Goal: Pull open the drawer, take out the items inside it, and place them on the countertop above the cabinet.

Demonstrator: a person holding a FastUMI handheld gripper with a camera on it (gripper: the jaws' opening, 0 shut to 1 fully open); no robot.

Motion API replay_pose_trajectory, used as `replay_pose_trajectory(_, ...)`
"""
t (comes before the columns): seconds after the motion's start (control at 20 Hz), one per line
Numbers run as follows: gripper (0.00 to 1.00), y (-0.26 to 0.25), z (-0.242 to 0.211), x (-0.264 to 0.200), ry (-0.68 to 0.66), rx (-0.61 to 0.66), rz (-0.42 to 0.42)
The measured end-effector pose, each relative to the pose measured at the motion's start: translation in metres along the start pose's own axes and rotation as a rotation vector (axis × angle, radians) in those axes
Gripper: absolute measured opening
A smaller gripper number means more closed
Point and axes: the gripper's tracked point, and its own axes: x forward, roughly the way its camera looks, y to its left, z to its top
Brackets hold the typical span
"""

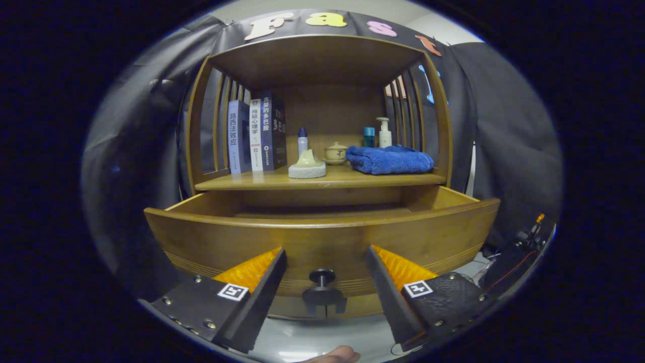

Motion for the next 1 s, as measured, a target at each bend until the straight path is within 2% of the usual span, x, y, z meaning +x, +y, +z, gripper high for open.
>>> replay_pose_trajectory(0.3, 0.96, -0.001, 0.007, 0.035, 0.020, 0.008, -0.027)
replay_pose_trajectory(0.55, 0.96, 0.003, 0.007, 0.072, 0.014, 0.123, -0.005)
replay_pose_trajectory(1.0, 0.97, 0.007, 0.013, 0.112, -0.013, 0.179, -0.022)
